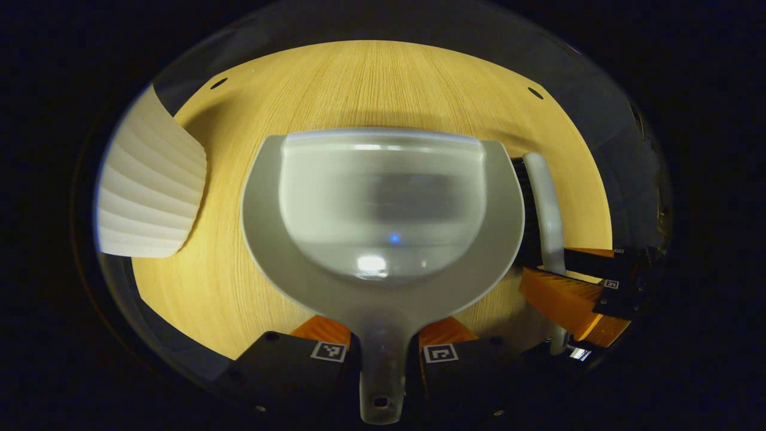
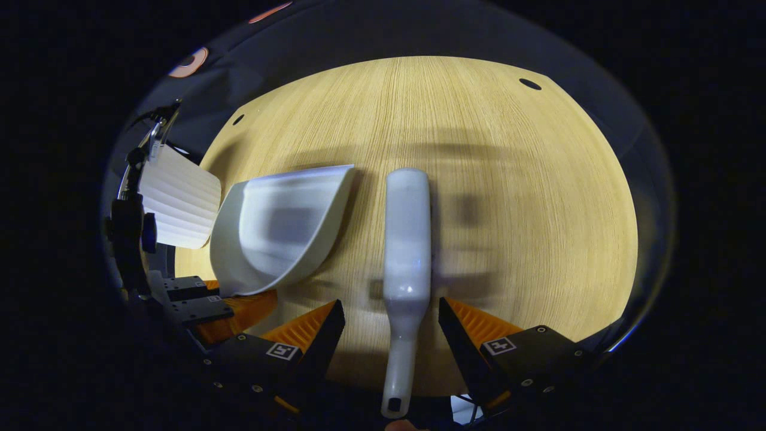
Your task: Pick up the small broom and dustpan from the desktop, sweep the trash into the dustpan with the broom, and then empty the trash into the garbage bin.
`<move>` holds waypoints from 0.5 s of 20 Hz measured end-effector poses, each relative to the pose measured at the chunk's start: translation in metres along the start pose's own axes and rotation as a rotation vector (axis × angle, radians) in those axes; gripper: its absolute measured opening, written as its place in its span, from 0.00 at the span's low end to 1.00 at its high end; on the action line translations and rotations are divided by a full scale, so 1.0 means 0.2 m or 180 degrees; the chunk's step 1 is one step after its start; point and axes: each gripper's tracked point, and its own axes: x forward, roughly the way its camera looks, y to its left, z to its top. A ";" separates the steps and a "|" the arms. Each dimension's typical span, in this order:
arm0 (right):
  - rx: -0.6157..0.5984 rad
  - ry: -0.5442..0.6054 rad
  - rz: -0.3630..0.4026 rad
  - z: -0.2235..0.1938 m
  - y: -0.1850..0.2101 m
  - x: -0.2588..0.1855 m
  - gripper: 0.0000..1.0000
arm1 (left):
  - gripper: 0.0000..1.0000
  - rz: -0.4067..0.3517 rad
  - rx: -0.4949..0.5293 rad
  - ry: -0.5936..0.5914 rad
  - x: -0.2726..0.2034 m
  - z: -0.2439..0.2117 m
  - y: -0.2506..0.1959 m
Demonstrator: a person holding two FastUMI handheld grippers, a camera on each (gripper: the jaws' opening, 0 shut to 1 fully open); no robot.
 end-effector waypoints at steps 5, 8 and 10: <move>-0.0017 0.0042 0.0017 -0.02 0.02 0.01 0.95 | 0.33 0.0070 0.0009 0.0086 -0.01 0.02 -0.03; -0.0018 0.0053 0.0044 -0.03 0.04 0.01 0.95 | 0.35 0.0118 0.0082 0.0133 -0.07 0.01 -0.06; -0.0030 0.0044 0.0050 -0.03 0.05 0.00 0.95 | 0.38 0.0071 0.0170 0.0115 -0.03 0.00 -0.06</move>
